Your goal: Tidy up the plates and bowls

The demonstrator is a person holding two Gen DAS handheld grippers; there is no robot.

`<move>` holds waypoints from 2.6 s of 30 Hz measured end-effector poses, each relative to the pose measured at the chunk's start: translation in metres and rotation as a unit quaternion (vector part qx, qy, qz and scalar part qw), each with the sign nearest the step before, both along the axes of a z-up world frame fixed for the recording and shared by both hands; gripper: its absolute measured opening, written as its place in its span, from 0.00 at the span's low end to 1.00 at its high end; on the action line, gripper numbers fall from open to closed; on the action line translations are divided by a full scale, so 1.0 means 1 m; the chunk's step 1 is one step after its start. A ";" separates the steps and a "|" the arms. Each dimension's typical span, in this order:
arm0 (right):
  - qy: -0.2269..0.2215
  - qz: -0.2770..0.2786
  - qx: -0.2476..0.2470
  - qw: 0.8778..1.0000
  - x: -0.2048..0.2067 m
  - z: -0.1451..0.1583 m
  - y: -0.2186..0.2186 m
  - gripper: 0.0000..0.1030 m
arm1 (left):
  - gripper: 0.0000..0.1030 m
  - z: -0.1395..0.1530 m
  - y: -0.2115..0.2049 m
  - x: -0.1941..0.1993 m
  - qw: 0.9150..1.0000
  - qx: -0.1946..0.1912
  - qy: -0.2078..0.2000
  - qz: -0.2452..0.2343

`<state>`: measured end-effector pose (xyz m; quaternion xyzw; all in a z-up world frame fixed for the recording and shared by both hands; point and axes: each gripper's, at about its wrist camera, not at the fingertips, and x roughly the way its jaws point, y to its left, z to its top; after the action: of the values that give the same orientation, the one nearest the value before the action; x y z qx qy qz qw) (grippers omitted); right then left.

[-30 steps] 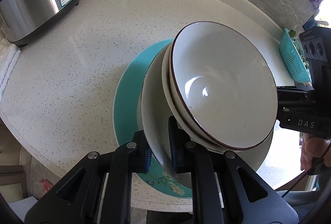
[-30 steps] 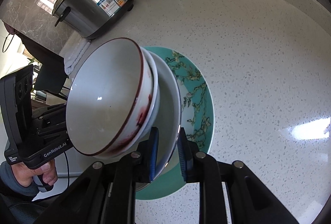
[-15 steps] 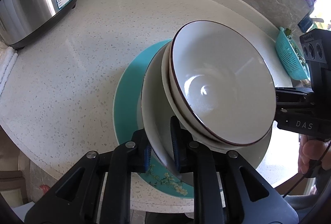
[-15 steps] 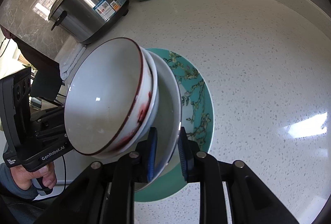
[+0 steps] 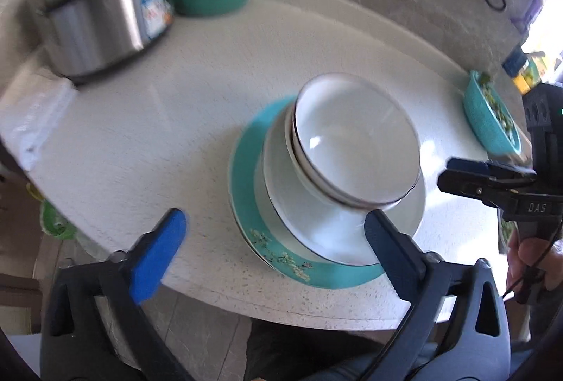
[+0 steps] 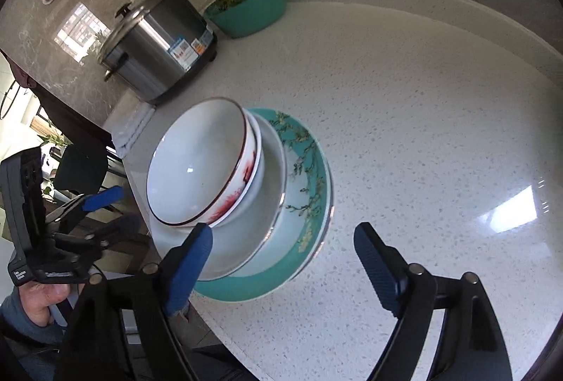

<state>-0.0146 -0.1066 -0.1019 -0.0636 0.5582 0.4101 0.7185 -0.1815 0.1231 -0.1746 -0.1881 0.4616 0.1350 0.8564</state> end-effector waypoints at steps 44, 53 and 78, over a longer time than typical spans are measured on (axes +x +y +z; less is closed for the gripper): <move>-0.067 -0.290 -0.083 0.951 -0.069 0.079 0.003 1.00 | 1.00 0.064 -0.007 0.051 0.988 0.064 0.054 -0.126; -0.072 -0.289 -0.100 0.949 -0.066 0.087 0.009 1.00 | 1.00 0.075 0.000 0.065 0.990 0.049 0.053 -0.117; -0.057 -0.292 -0.135 0.945 -0.055 0.080 0.010 1.00 | 1.00 0.072 -0.017 0.080 0.986 0.053 0.069 -0.143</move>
<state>-0.0698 -0.0968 -0.0222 -0.0172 0.5603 0.0986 0.8222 -0.1016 0.1060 -0.1028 -0.0649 0.5341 0.0484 0.8416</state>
